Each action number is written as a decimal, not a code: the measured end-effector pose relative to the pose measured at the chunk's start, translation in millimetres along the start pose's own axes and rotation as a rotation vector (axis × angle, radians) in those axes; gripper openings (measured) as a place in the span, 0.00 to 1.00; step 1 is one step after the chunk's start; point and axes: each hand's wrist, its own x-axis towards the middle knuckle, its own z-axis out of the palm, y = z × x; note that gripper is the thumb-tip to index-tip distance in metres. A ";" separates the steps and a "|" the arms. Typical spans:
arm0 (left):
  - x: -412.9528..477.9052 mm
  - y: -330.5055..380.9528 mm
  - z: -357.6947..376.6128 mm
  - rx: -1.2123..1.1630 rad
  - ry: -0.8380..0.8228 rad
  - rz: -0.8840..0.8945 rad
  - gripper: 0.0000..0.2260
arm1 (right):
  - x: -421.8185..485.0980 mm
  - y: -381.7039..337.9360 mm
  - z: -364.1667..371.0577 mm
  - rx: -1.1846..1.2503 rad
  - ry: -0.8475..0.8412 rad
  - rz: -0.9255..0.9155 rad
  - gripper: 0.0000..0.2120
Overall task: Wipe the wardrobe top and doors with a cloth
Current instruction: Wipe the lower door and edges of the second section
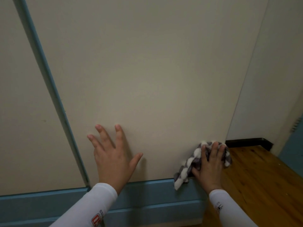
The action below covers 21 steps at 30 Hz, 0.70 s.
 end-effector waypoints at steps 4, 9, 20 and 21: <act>-0.3 0.9 0.9 -0.043 0.011 -0.033 0.47 | 25.7 -10.1 -15.7 0.065 0.100 0.052 0.47; -0.5 -1.1 0.6 -0.049 0.015 -0.039 0.45 | 79.0 -21.5 -46.0 0.111 0.227 0.046 0.41; 23.5 0.4 -30.5 -0.098 0.126 0.055 0.41 | 162.3 -37.8 -111.4 0.100 0.375 0.051 0.35; 37.0 3.8 -42.0 -0.114 0.178 0.092 0.40 | 172.1 -39.9 -119.1 0.103 0.386 0.061 0.35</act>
